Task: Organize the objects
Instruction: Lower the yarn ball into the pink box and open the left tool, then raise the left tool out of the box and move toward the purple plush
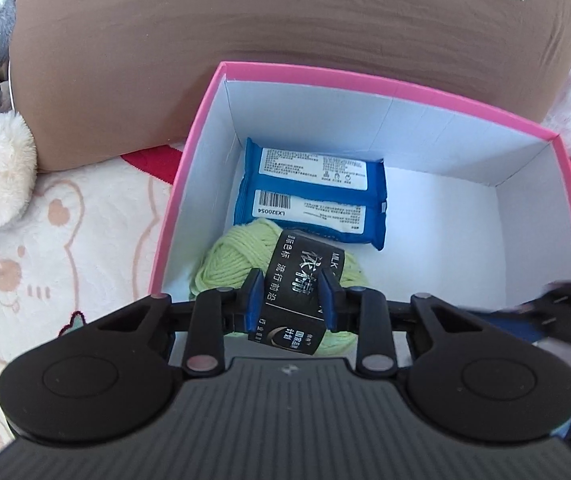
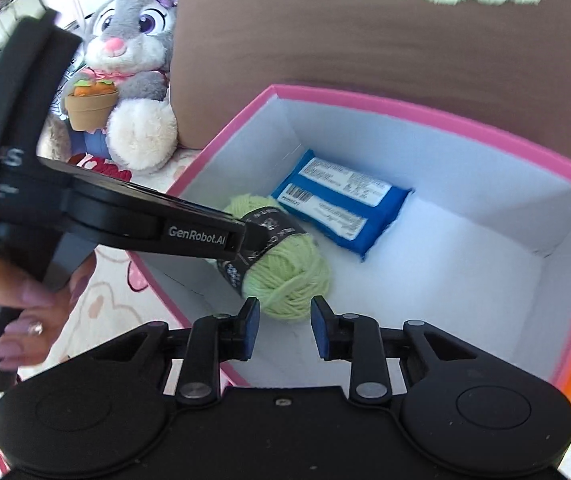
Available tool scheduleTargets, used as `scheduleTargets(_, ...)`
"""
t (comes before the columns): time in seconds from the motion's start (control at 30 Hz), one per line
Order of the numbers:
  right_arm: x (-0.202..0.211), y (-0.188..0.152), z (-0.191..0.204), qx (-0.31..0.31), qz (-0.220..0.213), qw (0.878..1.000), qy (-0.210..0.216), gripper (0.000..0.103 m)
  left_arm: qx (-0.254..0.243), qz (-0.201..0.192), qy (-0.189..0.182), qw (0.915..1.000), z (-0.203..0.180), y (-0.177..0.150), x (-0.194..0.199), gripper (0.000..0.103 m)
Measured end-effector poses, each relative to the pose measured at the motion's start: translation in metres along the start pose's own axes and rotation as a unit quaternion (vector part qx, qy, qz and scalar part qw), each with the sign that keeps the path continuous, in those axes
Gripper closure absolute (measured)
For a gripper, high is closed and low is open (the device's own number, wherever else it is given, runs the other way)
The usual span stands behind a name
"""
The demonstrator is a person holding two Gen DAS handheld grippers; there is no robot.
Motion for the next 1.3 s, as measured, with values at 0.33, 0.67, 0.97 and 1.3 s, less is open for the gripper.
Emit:
scheduleTargets(0.33, 0.044, -0.008, -0.014, 0.037, -0.029, 0.999, -0.016, 0.066, -0.003, -0.04, -0.012, 0.9991, -0.015, 0.003, 0.035, 0.074)
scheduleTargets(0.67, 0.08, -0.012, -0.011, 0.064, -0.034, 0.997, -0.021, 0.061, -0.02, -0.036, -0.033, 0.9986, -0.049, -0.013, 0.093, 0.07)
scheduleTargets(0.97, 0.117, -0.019, -0.012, 0.076, -0.02, 0.996, -0.047, 0.051, -0.016, -0.013, -0.028, 0.9994, -0.07, -0.037, 0.11, 0.062)
scheduleTargets(1.3, 0.171, -0.033, -0.022, 0.075, -0.016, 0.995, -0.071, 0.049, -0.031, -0.011, -0.054, 0.998, -0.098, -0.056, 0.152, 0.049)
Point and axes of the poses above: each gripper's, at about its wrist camera, not at the fingertips, and x roughly against the way its jaws point, z to its left, y to its top, the point moved 10 cm from there along -x, roughly the way its jaws point, and after that the axes turned 5 degrees about -y, right-handed, at the moved point
